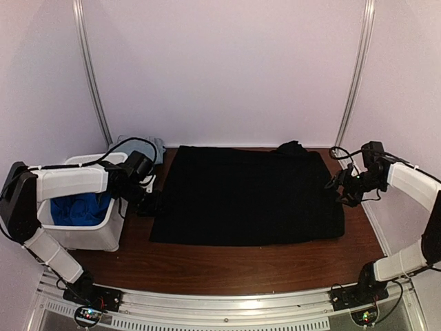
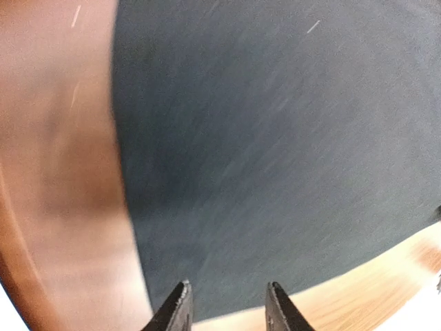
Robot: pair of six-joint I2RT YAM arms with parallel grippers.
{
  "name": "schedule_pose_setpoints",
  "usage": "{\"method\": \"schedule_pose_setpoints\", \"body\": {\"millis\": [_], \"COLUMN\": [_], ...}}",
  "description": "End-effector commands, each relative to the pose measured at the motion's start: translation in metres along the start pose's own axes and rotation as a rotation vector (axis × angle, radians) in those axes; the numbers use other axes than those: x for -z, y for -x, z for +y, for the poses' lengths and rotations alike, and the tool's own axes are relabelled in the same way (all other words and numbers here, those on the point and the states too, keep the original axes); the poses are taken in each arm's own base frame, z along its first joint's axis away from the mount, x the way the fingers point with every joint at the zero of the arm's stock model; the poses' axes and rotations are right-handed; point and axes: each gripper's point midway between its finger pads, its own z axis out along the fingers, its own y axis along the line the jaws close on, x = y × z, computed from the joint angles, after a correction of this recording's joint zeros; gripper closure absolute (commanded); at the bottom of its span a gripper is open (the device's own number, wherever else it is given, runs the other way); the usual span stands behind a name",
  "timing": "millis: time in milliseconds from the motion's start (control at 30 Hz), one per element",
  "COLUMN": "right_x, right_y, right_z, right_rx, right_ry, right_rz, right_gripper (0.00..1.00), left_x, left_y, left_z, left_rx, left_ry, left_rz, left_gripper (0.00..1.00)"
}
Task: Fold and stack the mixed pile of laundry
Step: Adjust the flattened T-shirt at the center of the board.
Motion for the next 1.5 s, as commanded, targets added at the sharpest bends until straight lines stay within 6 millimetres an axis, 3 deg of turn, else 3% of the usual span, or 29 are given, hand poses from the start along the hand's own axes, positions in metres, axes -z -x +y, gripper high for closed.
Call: {"method": "schedule_pose_setpoints", "body": {"millis": [0,133,333,467,667,767,867,1000,1067,1233,1367,1467], "right_x": [0.008,0.003,-0.003,-0.009,-0.024,-0.028,-0.027,-0.015,-0.005,0.003,-0.016,-0.042], "right_y": [-0.029,-0.051,-0.070,-0.074,-0.076,-0.074,-0.069,-0.056,-0.045,-0.010,0.023,0.056], "right_z": [-0.042,-0.075,-0.113,-0.124,-0.138,-0.141,-0.133,-0.114,-0.103,-0.067,-0.038,0.004], "right_rx": [-0.124,-0.203,-0.269,-0.283,-0.301,-0.320,-0.309,-0.253,-0.218,-0.174,-0.170,-0.122], "right_ry": [-0.130,-0.213,-0.308,-0.319,-0.325,-0.304,-0.266,-0.213,-0.196,-0.090,0.003,0.096], "right_rz": [0.001,0.026,0.029,0.025,0.038,0.037,0.034,-0.002,-0.031,-0.079,-0.061,-0.040], "right_gripper": [0.37,0.44,0.39,0.30,0.34,0.39,0.50,0.88,1.00,1.00,1.00,1.00], "left_x": [0.006,0.004,-0.001,-0.008,-0.019,-0.028,-0.031,-0.026,-0.022,-0.019,-0.020,-0.021], "left_y": [-0.024,-0.041,-0.062,-0.072,-0.071,-0.081,-0.088,-0.085,-0.081,-0.074,-0.070,-0.066], "left_z": [0.016,0.025,0.038,0.035,0.019,0.024,0.031,0.029,0.028,0.027,0.026,0.024], "left_rx": [0.127,0.167,0.215,0.227,0.133,0.153,0.182,0.163,0.146,0.130,0.131,0.121], "left_ry": [0.041,0.065,0.112,0.074,0.062,0.101,0.136,0.147,0.160,0.170,0.173,0.178], "left_rz": [-0.008,0.023,0.085,0.109,0.126,0.166,0.180,0.167,0.159,0.146,0.140,0.138], "left_gripper": [0.64,0.66,0.67,0.64,0.60,0.60,0.62,0.63,0.63,0.62,0.63,0.63]}}
